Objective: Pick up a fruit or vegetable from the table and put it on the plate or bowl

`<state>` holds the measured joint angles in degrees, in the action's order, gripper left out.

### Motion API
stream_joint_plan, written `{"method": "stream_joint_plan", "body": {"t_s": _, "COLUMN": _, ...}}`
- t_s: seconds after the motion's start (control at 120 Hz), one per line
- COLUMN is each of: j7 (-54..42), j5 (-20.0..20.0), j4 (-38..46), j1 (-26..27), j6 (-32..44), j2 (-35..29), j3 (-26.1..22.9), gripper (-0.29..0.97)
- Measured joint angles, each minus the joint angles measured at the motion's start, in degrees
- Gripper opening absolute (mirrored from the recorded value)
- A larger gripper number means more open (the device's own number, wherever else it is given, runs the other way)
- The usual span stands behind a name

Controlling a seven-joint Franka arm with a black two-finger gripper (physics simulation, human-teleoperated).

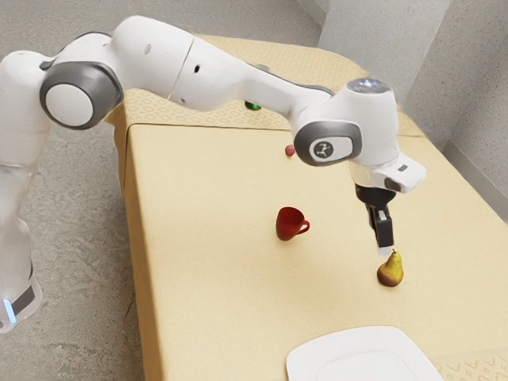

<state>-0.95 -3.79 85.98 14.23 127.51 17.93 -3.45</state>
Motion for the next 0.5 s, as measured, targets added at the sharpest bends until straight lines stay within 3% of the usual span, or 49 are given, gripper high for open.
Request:
{"method": "stream_joint_plan", "body": {"t_s": 0.2, "j7": -0.18, "j5": -0.4, "j4": 10.04, "j1": -0.05, "j6": 13.91, "j2": -2.55, "j3": -0.07, "gripper": 0.68}}
{"method": "stream_joint_plan", "body": {"t_s": 0.5, "j7": -0.41, "j5": -1.42, "j4": 14.48, "j1": -0.08, "j6": 26.12, "j2": -2.58, "j3": -0.18, "gripper": 0.68}}
